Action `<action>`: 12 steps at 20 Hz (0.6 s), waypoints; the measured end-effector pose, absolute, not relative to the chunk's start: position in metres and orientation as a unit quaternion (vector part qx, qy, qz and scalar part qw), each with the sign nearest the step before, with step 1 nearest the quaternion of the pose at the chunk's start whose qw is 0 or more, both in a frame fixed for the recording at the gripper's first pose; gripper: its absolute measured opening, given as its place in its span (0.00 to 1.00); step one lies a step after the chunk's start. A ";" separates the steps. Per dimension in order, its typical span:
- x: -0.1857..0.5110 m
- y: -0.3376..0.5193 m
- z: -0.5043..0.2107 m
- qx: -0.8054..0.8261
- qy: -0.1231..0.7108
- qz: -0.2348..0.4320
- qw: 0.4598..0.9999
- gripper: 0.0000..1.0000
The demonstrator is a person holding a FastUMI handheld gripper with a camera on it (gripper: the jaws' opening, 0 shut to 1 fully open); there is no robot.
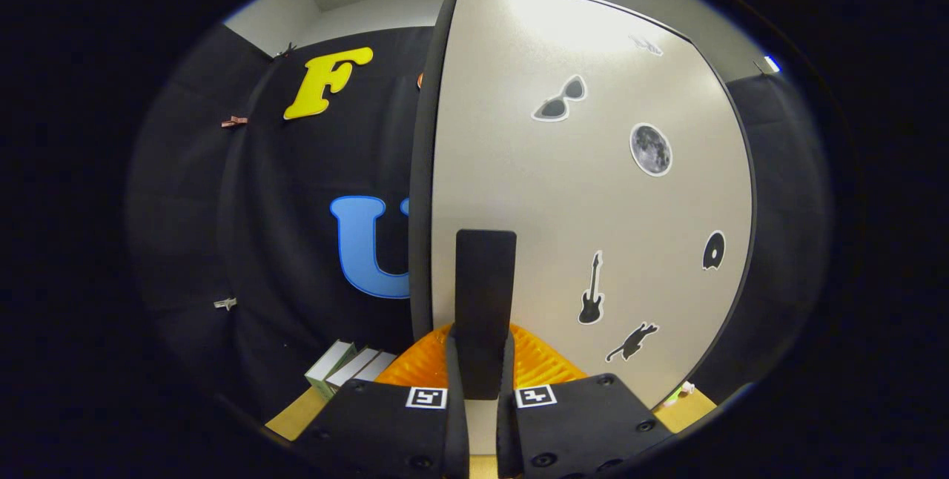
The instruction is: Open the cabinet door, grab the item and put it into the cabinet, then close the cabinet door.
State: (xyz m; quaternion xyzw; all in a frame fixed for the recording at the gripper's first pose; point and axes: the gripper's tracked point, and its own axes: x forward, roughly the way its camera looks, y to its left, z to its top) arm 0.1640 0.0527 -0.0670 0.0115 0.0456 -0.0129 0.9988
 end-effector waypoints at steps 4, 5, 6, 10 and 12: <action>0.149 0.052 -0.064 0.022 0.051 -0.003 0.998 0.18; 0.145 0.052 -0.063 0.022 0.051 -0.003 0.998 0.18; 0.140 0.053 -0.061 0.019 0.052 -0.003 0.998 0.18; 0.117 0.047 -0.057 0.020 0.050 -0.001 0.999 0.18; 0.110 0.043 -0.057 0.020 0.047 0.002 0.999 0.18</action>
